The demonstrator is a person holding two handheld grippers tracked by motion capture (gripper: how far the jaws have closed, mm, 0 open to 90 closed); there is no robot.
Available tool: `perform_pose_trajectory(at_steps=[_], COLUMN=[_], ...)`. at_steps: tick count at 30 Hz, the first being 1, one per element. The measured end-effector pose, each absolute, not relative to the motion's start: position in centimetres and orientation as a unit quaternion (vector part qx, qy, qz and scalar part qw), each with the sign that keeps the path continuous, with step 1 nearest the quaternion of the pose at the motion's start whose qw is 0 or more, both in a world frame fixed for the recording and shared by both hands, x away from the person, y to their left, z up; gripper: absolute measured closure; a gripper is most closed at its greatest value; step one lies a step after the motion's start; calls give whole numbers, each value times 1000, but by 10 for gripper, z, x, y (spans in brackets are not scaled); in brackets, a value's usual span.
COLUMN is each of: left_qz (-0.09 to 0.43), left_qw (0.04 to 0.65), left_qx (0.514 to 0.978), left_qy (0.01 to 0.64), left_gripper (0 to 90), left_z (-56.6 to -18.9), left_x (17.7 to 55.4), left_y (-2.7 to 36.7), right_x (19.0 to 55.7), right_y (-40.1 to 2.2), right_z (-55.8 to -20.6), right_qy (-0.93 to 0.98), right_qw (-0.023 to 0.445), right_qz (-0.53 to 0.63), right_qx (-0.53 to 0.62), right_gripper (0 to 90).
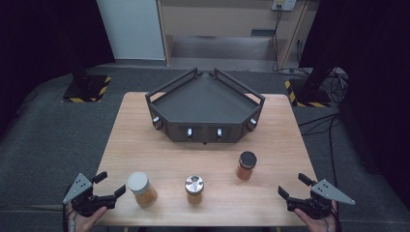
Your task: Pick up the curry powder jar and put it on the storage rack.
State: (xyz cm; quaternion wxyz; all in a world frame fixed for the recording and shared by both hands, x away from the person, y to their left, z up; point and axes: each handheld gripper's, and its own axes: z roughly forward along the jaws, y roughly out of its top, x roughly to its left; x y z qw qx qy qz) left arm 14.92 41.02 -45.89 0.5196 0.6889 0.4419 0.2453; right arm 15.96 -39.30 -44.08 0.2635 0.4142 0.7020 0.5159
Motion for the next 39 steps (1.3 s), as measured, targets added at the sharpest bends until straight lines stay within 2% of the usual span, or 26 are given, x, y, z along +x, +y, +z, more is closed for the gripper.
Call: perform_pose_trajectory(at_steps=[23, 39], left_qz=[243, 226], left_qw=[514, 523], left_qx=[701, 721], left_qy=[432, 394], left_gripper=[42, 42], left_z=[-422, -386], left_x=[154, 157], left_y=[424, 427], right_x=[160, 160], right_y=[-393, -393], right_z=[-441, -441], right_qy=[701, 700], right_qw=[264, 265], right_qz=[515, 515], right_qx=[418, 418], right_gripper=[71, 72])
